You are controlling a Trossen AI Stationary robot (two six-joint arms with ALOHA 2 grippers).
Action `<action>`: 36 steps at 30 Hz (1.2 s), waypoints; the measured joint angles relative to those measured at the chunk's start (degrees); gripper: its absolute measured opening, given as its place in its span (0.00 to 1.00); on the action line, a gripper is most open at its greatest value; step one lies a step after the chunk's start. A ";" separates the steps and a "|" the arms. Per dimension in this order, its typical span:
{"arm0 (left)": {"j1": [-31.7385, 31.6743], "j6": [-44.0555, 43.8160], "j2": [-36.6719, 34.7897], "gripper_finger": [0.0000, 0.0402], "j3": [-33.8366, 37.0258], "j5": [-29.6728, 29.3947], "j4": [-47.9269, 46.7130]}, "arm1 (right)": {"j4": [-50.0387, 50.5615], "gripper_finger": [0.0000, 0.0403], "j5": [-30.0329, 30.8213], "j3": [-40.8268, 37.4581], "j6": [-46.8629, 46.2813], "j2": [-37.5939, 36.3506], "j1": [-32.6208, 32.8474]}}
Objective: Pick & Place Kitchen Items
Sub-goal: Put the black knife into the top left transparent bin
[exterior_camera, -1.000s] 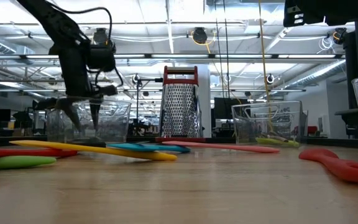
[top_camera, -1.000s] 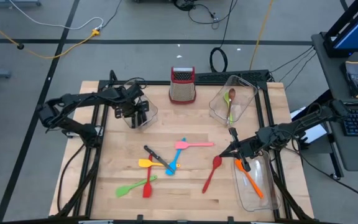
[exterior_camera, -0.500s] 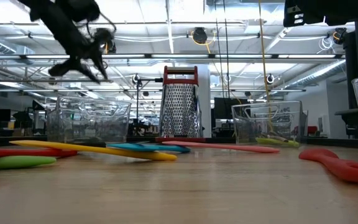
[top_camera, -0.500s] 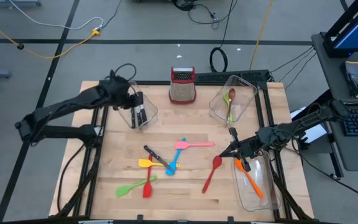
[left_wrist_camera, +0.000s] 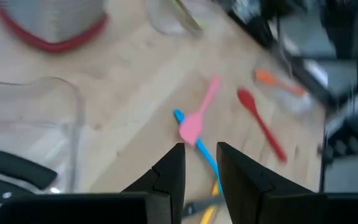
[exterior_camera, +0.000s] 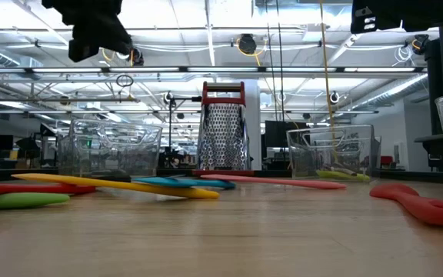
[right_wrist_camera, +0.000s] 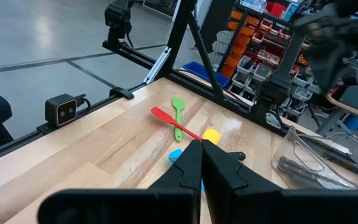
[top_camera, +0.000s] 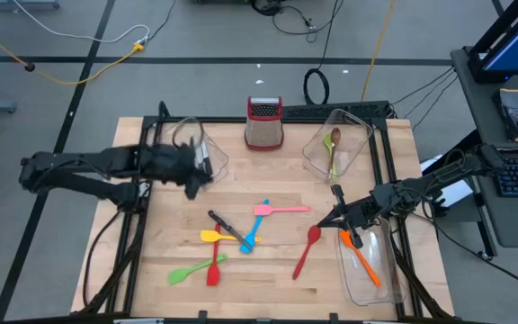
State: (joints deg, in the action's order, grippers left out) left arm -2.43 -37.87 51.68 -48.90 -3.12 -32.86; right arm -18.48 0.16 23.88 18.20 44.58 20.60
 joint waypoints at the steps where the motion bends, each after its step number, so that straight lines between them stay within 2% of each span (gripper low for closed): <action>1: 2.19 0.81 0.65 0.23 0.00 -0.73 -0.08 | -0.01 0.00 -0.01 0.00 0.16 0.01 0.02; 5: 9.93 2.21 4.91 0.23 0.00 -4.20 -0.44 | 0.07 0.00 0.01 0.02 0.44 0.00 0.00; 9: 15.81 1.63 11.31 0.23 0.00 -4.39 -1.31 | 0.11 0.00 0.33 0.02 0.48 0.00 0.01; 17: 23.55 2.90 25.24 0.23 0.00 -5.90 0.09 | 0.17 0.00 7.64 0.02 0.52 0.00 0.00; 25: 26.89 12.95 34.10 0.23 0.00 -15.01 0.18 | 0.37 0.00 7.35 0.02 0.52 0.00 0.00; 36: 26.26 22.56 39.23 0.23 0.00 -15.46 5.11 | 0.94 0.00 7.33 0.02 0.53 0.00 0.00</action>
State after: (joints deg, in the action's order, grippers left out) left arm 23.82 -15.31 90.91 -48.90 -18.58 -27.75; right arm -17.54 7.49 23.90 18.73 44.58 20.60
